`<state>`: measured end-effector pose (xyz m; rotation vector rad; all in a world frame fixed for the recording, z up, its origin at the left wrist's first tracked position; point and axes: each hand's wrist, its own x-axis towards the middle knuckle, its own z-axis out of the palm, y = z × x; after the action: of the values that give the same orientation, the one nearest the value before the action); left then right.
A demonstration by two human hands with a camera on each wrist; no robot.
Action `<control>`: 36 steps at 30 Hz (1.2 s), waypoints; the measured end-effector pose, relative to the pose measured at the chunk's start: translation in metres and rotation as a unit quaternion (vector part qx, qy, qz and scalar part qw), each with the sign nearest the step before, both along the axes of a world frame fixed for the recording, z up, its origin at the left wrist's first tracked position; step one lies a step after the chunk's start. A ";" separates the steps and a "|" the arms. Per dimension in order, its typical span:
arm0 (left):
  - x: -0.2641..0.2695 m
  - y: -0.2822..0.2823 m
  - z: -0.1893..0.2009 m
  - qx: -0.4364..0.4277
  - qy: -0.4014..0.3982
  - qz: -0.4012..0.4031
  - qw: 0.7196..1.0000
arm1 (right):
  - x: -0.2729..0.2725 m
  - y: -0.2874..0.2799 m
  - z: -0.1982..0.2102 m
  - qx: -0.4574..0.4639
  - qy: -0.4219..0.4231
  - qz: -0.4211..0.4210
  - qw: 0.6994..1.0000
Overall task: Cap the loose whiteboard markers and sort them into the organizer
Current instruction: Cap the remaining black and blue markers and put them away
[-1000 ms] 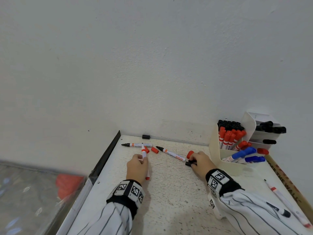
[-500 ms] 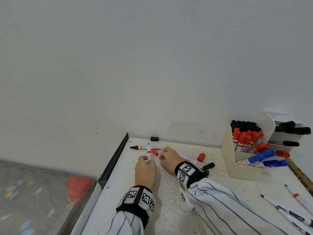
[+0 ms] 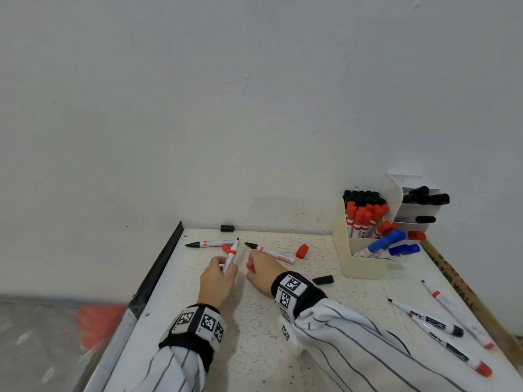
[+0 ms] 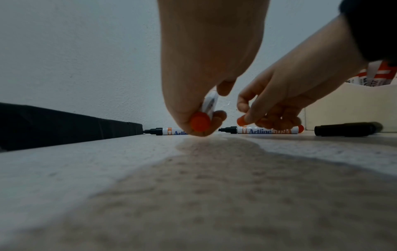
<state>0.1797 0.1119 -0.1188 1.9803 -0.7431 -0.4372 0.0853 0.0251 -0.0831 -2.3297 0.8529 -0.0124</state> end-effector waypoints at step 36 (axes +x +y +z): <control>-0.118 -0.005 0.022 0.117 -0.016 -0.295 0.948 | -0.186 -0.030 -0.009 -0.022 -0.135 -0.123 0.983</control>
<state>0.0612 0.1072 -0.0963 1.9573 -1.3653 -0.8813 -0.1003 -0.0051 -0.0925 -2.1835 1.0004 -0.4461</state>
